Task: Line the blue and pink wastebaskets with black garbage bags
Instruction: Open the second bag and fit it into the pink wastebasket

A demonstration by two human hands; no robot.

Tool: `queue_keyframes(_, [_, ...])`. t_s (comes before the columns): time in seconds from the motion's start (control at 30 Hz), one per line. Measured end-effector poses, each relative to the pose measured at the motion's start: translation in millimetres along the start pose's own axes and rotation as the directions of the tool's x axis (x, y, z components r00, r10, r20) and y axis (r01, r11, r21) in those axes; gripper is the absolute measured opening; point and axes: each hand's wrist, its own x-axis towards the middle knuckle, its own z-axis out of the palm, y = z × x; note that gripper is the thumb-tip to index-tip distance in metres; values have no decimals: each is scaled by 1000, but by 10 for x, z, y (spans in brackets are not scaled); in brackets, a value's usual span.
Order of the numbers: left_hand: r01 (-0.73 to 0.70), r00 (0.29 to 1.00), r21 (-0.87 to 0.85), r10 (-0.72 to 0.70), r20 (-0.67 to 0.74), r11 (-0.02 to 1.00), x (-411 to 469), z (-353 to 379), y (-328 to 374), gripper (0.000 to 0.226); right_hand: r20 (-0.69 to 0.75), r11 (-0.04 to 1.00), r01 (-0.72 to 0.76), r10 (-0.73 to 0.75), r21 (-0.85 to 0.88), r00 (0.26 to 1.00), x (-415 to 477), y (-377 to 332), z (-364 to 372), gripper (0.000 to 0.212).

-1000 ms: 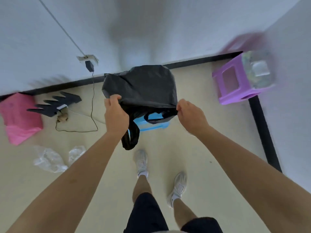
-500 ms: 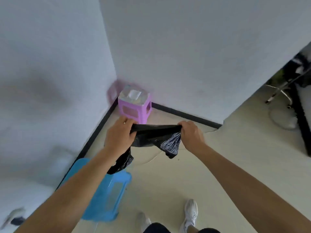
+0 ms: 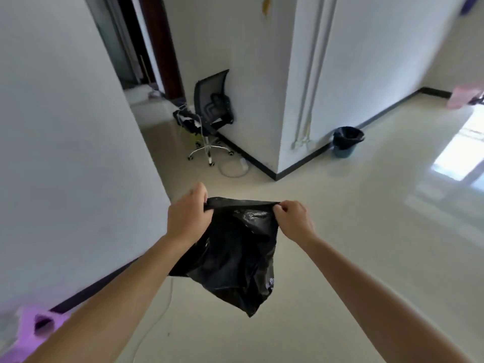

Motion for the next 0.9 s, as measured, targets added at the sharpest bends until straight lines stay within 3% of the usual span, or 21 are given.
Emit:
queue_keyframes(0.07, [-115, 993, -22, 116, 17, 993, 415, 420, 713, 38, -71, 995, -95, 94, -18, 993, 256, 513, -589, 40])
queue_keyframes(0.17, [-231, 972, -73, 233, 27, 970, 1057, 992, 1763, 34, -123, 978, -177, 163, -112, 979, 620, 1296, -1510, 25])
queue_keyframes(0.3, [-354, 935, -73, 354, -18, 932, 1776, 1546, 2817, 27, -184, 972, -157, 124, -177, 975, 1058, 2135, -2455, 47])
queue_keyframes(0.47, [-407, 913, -81, 408, -5, 910, 2684, 2299, 3513, 18, -246, 942, -107, 27, -317, 969, 1820, 2839, -3067, 53])
queue_keyframes(0.6, [-466, 882, -81, 470, 36, 881, 3371, 3036, 3887, 21, -247, 894, -213, 120, -394, 961, 2562, 3173, -3316, 63])
queue_keyframes(0.7, [-477, 870, -138, 489, 68, 868, 3966, 3562, 4252, 26, -256, 838, -367, 281, -405, 925, 3198, 3352, -3623, 69])
queue_keyframes(0.8, [-499, 842, -219, 529, 104, 838, 4585, 4010, 4775, 32, -257, 770, -455, 377, -448, 890, 3770, 3620, -4023, 50])
queue_keyframes(0.9, [-527, 813, -264, 569, 120, 808, 5095, 4362, 5380, 27, -271, 716, -435, 340, -546, 901, 4138, 3982, -4407, 22])
